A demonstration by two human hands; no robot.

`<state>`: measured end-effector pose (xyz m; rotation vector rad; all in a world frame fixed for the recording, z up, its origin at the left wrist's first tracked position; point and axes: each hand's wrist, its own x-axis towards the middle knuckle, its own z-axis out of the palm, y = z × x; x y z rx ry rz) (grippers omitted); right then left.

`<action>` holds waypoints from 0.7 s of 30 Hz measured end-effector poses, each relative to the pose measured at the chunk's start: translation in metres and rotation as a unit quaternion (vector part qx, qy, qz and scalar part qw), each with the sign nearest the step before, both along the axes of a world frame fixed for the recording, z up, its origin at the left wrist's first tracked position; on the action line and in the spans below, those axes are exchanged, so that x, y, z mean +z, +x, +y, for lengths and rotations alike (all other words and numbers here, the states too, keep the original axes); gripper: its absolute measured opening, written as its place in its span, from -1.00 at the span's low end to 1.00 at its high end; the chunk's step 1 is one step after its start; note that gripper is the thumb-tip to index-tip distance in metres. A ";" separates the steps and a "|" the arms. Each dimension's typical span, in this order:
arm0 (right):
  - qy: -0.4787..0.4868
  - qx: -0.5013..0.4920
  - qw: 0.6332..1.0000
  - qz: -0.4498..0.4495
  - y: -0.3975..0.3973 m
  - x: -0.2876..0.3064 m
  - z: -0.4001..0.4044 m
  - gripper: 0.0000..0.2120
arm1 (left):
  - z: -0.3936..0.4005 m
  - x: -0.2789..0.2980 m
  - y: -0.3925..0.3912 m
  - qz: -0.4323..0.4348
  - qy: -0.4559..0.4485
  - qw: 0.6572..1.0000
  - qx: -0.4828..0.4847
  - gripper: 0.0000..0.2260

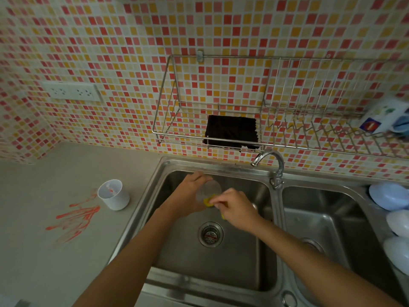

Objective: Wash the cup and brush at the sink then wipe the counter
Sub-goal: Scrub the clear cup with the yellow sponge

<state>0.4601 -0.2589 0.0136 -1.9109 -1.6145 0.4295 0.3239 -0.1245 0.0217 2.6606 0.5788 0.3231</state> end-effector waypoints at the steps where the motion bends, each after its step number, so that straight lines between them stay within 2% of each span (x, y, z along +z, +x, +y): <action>1: -0.025 -0.004 0.998 0.060 -0.003 0.001 -0.003 -0.79 | -0.002 -0.002 -0.003 0.005 0.001 1.000 -0.004 -0.32; 3: -0.034 0.032 0.999 0.028 -0.003 0.001 -0.008 -0.78 | -0.007 -0.005 -0.008 0.018 -0.005 1.000 -0.012 -0.32; 5: -0.001 0.087 0.988 -0.125 0.002 -0.004 -0.007 -0.73 | -0.012 -0.007 -0.010 0.031 -0.014 0.999 -0.017 -0.30; 6: 0.021 0.105 0.971 -0.213 0.005 -0.006 -0.004 -0.70 | -0.013 -0.007 -0.011 0.030 -0.020 0.999 -0.016 -0.28; 8: 0.042 0.126 0.948 -0.291 0.010 -0.005 -0.001 -0.67 | -0.012 -0.004 -0.014 0.019 -0.024 0.999 -0.009 -0.25; 11: 0.066 0.142 0.939 -0.306 0.004 0.004 -0.004 -0.67 | -0.007 0.005 -0.021 0.023 -0.042 0.999 -0.006 -0.24; 14: 0.093 0.136 0.926 -0.340 -0.006 -0.003 -0.004 -0.69 | 0.000 0.012 -0.027 0.064 -0.086 0.994 -0.002 -0.22; 17: 0.146 0.098 0.921 -0.347 -0.014 -0.008 0.000 -0.74 | 0.004 0.018 -0.035 0.039 -0.149 0.988 0.027 -0.20; 21: 0.176 0.069 0.921 -0.341 -0.026 -0.006 0.008 -0.76 | 0.000 0.010 -0.040 -0.009 -0.173 0.982 0.070 -0.07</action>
